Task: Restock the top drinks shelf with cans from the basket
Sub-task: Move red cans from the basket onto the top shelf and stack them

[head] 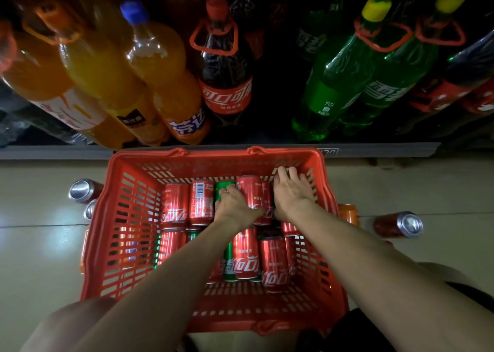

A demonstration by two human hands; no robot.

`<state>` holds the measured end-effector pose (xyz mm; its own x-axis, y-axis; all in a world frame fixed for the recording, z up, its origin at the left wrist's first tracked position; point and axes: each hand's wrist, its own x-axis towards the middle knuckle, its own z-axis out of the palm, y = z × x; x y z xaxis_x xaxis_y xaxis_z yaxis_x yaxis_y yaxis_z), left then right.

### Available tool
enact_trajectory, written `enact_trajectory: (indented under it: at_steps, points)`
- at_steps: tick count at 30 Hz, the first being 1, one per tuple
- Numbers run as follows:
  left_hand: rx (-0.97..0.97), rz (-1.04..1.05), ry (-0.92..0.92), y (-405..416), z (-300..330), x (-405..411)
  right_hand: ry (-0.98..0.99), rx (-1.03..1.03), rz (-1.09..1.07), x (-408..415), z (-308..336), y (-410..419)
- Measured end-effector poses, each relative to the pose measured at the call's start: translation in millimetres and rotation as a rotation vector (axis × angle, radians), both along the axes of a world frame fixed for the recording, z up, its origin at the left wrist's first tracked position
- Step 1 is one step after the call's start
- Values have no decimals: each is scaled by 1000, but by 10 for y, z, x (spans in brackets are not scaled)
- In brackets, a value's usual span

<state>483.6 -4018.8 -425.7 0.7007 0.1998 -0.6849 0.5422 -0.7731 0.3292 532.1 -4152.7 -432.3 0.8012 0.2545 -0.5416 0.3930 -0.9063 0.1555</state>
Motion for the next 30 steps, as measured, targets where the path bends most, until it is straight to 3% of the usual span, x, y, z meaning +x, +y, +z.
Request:
enact_trajectory:
  at_steps: [16,25,30]
  points:
    - [68,17,22,-122,-47,-72,-39,137,-189,-71,-6,71]
    - [-138,171,89,42,-13,-13,15,418,-423,26,146,26]
    - [-297,300,141,126,-83,35,-38,470,-481,-36,166,40]
